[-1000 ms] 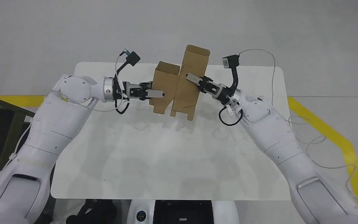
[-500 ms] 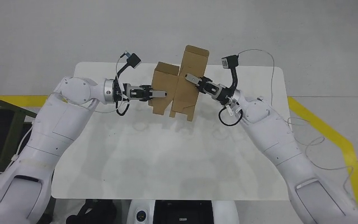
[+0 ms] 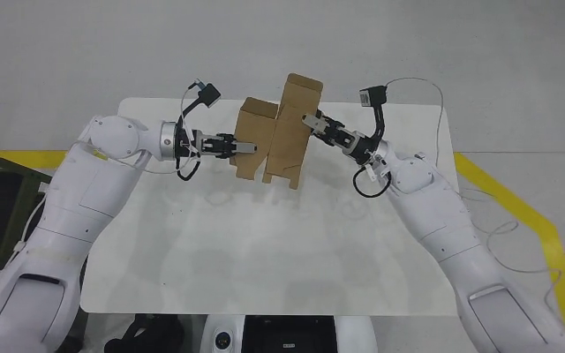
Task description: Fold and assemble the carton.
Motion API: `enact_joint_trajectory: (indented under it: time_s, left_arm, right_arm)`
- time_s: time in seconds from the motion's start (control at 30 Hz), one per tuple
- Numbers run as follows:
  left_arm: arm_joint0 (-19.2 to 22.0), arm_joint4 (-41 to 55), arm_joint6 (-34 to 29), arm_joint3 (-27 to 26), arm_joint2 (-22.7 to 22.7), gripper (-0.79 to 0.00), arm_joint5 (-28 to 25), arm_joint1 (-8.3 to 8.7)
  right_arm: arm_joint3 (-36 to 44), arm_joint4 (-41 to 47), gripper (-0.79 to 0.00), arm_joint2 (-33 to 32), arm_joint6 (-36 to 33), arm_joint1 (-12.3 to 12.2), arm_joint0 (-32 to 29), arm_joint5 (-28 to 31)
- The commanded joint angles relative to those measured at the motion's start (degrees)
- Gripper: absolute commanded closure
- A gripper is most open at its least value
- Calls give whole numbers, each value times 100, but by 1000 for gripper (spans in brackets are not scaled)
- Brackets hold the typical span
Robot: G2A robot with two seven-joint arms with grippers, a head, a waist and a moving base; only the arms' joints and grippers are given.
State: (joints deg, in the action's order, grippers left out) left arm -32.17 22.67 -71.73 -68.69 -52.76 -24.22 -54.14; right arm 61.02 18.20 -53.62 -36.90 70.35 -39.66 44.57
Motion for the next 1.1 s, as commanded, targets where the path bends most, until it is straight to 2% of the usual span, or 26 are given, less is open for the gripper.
enact_joint_trajectory:
  time_s: [0.0,0.23,0.3,0.5,0.73,1.03,1.07]
  left_arm:
    - [99,-52,-194,118,-23,0,153,7]
    - [364,127,-1201,352,62,0,367,-6]
    - [409,31,-1376,175,190,0,541,7]
    - [262,-88,-1465,-341,540,0,630,172]
    - [213,588,-1627,-589,931,0,792,342]
    - [465,1162,-1627,-747,1580,0,792,528]
    - [493,1219,-1627,-758,1643,0,792,544]
  right_arm:
    - [49,-93,-785,-185,-194,-76,-74,-54]
    - [614,-84,-785,-813,-1371,-381,-481,-568]
    - [791,56,-785,-976,-1721,-456,-628,-741]
    - [1113,471,-785,-1260,-2548,-604,-1062,-1135]
    - [1175,742,-785,-1336,-2987,-666,-1369,-1156]
    - [1222,1040,-785,-1124,-3293,-631,-1361,-1058]
    - [1203,1057,-754,-1100,-3316,-626,-1345,-1060]
